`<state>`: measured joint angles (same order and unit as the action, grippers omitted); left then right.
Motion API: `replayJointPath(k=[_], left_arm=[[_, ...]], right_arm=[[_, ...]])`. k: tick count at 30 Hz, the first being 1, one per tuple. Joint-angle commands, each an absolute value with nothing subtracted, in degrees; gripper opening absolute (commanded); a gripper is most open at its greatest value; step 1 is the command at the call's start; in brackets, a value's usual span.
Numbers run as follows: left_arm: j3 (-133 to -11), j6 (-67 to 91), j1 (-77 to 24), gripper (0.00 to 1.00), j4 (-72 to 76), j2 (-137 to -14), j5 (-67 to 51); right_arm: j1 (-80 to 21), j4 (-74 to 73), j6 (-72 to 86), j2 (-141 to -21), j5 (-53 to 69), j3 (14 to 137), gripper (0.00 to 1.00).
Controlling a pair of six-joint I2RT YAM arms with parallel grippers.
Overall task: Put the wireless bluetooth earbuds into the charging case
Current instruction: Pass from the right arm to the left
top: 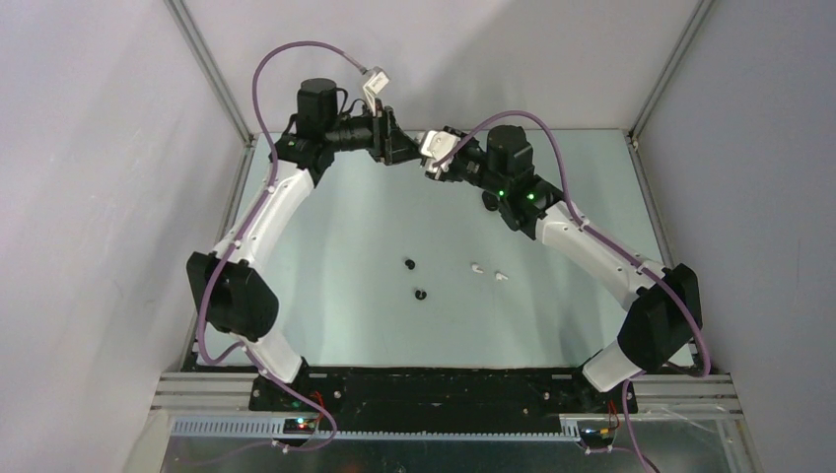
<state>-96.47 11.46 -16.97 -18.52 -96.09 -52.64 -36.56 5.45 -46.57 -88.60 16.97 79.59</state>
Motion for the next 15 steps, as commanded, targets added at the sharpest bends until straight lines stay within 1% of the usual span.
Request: replayJointPath(k=[1, 4, 9, 11, 12, 13, 14, 15], left_arm=[[-99.6, 10.3, -17.3, 0.51, -17.7, -96.8, -55.6], [-99.8, 10.6, -17.3, 0.47, -17.7, -97.4, -55.9], [-100.5, 10.6, -17.3, 0.34, -17.6, -98.3, -56.9], [-100.6, 10.4, -17.3, 0.27, -17.7, -98.7, -57.5], [-100.7, 10.0, -17.3, 0.2, -17.7, -98.8, -57.9], [-100.6, 9.8, -17.2, 0.17, -17.7, -98.9, -58.1], [-100.6, 9.3, -17.2, 0.1, -17.6, -99.0, -58.4], [-100.5, 8.8, -17.2, 0.06, -17.6, -98.9, -58.7]], right_arm=[[-37.0, 8.5, -47.4, -88.8, 17.6, 79.8, 0.21], [-37.2, 8.5, -47.3, -88.8, 17.7, 79.7, 0.21], [-37.3, 7.4, -48.4, -89.0, 18.4, 79.7, 0.22], [-37.4, 6.8, -49.2, -89.1, 18.8, 79.7, 0.23], [-37.3, 6.6, -49.3, -89.0, 18.9, 79.8, 0.25], [-37.3, 6.5, -49.8, -89.2, 19.1, 79.8, 0.3], [-37.3, 6.0, -49.9, -89.1, 19.1, 79.8, 0.34], [-37.2, 5.4, -50.1, -89.2, 19.1, 79.8, 0.44]])
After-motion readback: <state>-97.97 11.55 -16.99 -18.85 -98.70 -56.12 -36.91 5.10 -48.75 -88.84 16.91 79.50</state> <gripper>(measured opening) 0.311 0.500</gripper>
